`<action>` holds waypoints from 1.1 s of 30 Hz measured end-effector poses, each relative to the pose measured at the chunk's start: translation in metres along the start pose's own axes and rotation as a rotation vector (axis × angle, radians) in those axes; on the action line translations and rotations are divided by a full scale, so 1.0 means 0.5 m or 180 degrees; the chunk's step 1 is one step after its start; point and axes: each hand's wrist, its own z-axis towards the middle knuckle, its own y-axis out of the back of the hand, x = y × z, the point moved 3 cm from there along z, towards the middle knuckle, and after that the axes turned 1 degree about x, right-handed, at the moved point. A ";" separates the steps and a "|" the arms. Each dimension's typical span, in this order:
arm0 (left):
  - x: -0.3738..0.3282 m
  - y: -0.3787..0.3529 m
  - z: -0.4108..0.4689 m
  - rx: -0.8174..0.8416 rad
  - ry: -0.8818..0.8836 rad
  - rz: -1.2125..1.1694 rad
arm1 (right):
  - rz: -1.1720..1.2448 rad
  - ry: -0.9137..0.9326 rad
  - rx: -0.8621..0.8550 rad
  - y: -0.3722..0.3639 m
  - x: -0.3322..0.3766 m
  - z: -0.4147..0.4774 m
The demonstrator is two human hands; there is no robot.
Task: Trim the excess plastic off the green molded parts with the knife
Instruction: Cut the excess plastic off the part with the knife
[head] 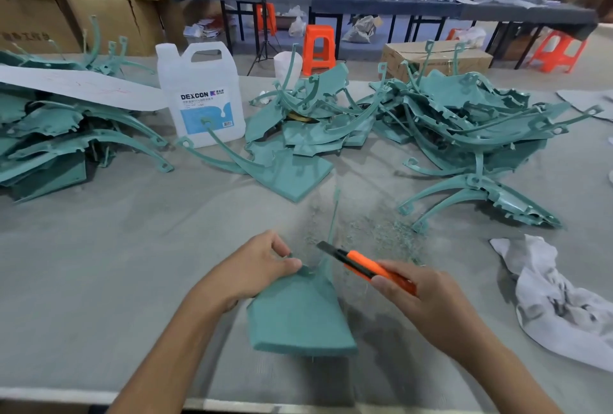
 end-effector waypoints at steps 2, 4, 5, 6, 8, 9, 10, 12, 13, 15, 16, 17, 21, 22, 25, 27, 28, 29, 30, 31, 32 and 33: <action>0.006 -0.001 -0.009 0.0001 0.0043 -0.0101 | -0.0191 0.0099 0.0157 -0.009 0.018 0.004; 0.010 -0.005 -0.014 -0.0061 0.0054 -0.0159 | -0.0344 0.0224 0.0256 -0.012 0.029 0.005; 0.010 -0.006 -0.015 -0.0087 0.0055 -0.0174 | -0.0414 0.0276 0.0277 -0.011 0.032 0.006; 0.009 -0.006 -0.015 -0.0106 0.0054 -0.0178 | -0.0484 0.0309 0.0291 -0.008 0.033 0.007; 0.009 -0.004 -0.015 -0.0130 0.0048 -0.0131 | -0.0622 0.0354 0.0327 -0.004 0.033 0.013; 0.009 -0.003 -0.015 -0.0130 0.0045 -0.0093 | -0.0682 0.0374 0.0370 -0.002 0.032 0.016; 0.009 -0.003 -0.015 -0.0118 0.0038 -0.0073 | -0.0740 0.0388 0.0428 -0.001 0.031 0.019; 0.007 -0.004 -0.015 -0.0092 0.0015 -0.0038 | -0.0873 0.0402 0.0533 0.004 0.022 0.031; 0.006 -0.005 -0.015 -0.0085 -0.0004 0.0010 | -0.0958 0.0401 0.0556 0.009 0.016 0.043; 0.001 -0.005 -0.016 -0.0066 -0.0023 0.0102 | -0.1168 0.0387 0.0509 0.021 -0.001 0.075; -0.002 -0.005 -0.016 -0.0044 -0.0011 0.0108 | -0.1265 0.0383 0.0450 0.026 -0.009 0.095; -0.006 -0.004 -0.016 -0.0016 0.0005 0.0092 | -0.1349 0.0400 0.0385 0.031 -0.014 0.117; -0.015 0.000 -0.017 0.0048 0.0072 -0.0001 | -0.1951 0.0693 0.0232 0.037 -0.013 0.198; -0.015 0.001 -0.017 0.0030 0.0090 -0.0044 | -0.2087 0.0739 0.0182 0.041 -0.008 0.212; -0.008 0.002 -0.021 -0.0022 0.0165 -0.0262 | -0.2373 0.0827 0.0165 0.040 0.007 0.227; -0.002 0.002 -0.026 -0.0050 0.0159 -0.0240 | -0.2324 0.0805 0.0242 0.041 0.024 0.219; 0.001 0.001 -0.030 -0.0056 0.0149 -0.0216 | -0.2218 0.0771 0.0354 0.046 0.034 0.211; 0.004 0.000 -0.033 -0.0055 0.0146 -0.0220 | -0.2142 0.0765 0.0517 0.052 0.045 0.200; 0.005 -0.002 -0.035 -0.0049 0.0144 -0.0237 | -0.2123 0.0785 0.0700 0.059 0.056 0.185; 0.005 -0.004 -0.036 -0.0052 0.0133 -0.0230 | -0.2132 0.0817 0.0869 0.066 0.068 0.169; 0.005 -0.005 -0.036 -0.0072 0.0114 -0.0168 | -0.2137 0.0849 0.1010 0.072 0.080 0.152; 0.004 -0.005 -0.035 -0.0105 0.0094 -0.0059 | -0.2129 0.0873 0.1118 0.077 0.091 0.137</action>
